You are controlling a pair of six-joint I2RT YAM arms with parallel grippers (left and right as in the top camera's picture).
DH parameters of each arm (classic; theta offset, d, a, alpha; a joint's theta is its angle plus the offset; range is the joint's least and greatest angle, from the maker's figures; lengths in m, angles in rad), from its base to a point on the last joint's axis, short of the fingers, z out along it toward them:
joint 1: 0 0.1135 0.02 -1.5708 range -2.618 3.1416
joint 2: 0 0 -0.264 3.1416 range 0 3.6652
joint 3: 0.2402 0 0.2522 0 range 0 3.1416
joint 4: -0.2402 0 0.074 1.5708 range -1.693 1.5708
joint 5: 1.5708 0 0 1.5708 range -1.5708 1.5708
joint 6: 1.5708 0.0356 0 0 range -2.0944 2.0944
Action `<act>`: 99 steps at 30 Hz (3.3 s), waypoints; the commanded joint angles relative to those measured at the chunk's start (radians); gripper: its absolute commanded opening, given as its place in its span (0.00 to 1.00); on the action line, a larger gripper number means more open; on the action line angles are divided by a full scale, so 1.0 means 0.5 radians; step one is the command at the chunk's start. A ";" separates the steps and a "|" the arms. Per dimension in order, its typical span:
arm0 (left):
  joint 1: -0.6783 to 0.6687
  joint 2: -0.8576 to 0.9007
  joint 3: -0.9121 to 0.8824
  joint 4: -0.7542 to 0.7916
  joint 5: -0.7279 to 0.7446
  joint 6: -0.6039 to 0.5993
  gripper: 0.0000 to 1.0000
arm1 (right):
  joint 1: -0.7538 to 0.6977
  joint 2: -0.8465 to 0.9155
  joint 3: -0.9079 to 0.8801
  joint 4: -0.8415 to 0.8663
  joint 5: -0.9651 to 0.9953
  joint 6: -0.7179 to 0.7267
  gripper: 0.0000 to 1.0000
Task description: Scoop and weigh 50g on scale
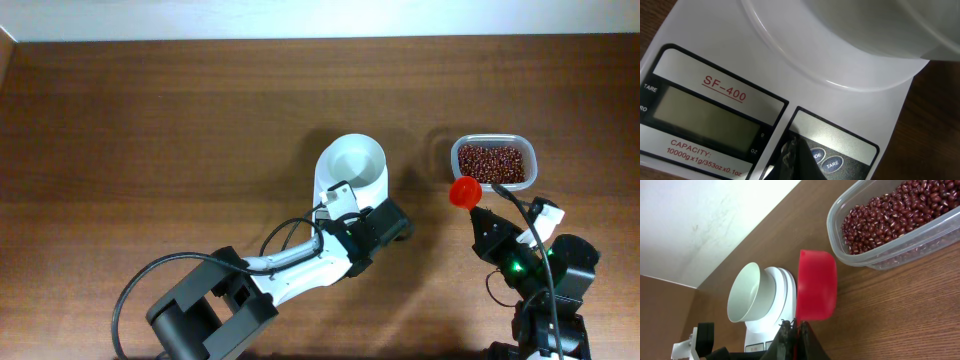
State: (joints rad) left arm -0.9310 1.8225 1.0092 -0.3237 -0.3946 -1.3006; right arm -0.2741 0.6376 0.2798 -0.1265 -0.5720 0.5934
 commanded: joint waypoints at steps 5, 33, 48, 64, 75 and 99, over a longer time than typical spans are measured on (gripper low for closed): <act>-0.005 0.058 0.004 0.003 -0.047 0.037 0.00 | 0.011 -0.015 0.014 0.007 0.018 -0.030 0.04; 0.146 -0.996 0.005 -0.566 0.108 0.951 0.30 | 0.011 0.056 0.014 0.008 0.018 -0.027 0.04; 0.585 -1.887 0.005 -1.077 -0.096 1.566 0.99 | 0.011 0.092 0.014 0.008 -0.603 0.350 0.04; 0.586 -1.833 0.285 -1.239 0.546 2.967 0.99 | 0.011 0.092 0.014 0.005 -0.735 0.349 0.04; 0.586 -1.794 0.433 -1.604 0.784 3.437 0.99 | 0.011 0.092 0.013 -0.010 -0.735 0.349 0.04; 1.305 -1.282 0.784 -2.101 1.376 4.029 0.99 | 0.011 0.092 0.013 -0.017 -0.734 0.348 0.04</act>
State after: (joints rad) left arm -0.3500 1.1820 1.4044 -1.3552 0.2768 0.6743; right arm -0.2741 0.6846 0.2798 -0.1349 -0.9260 0.7677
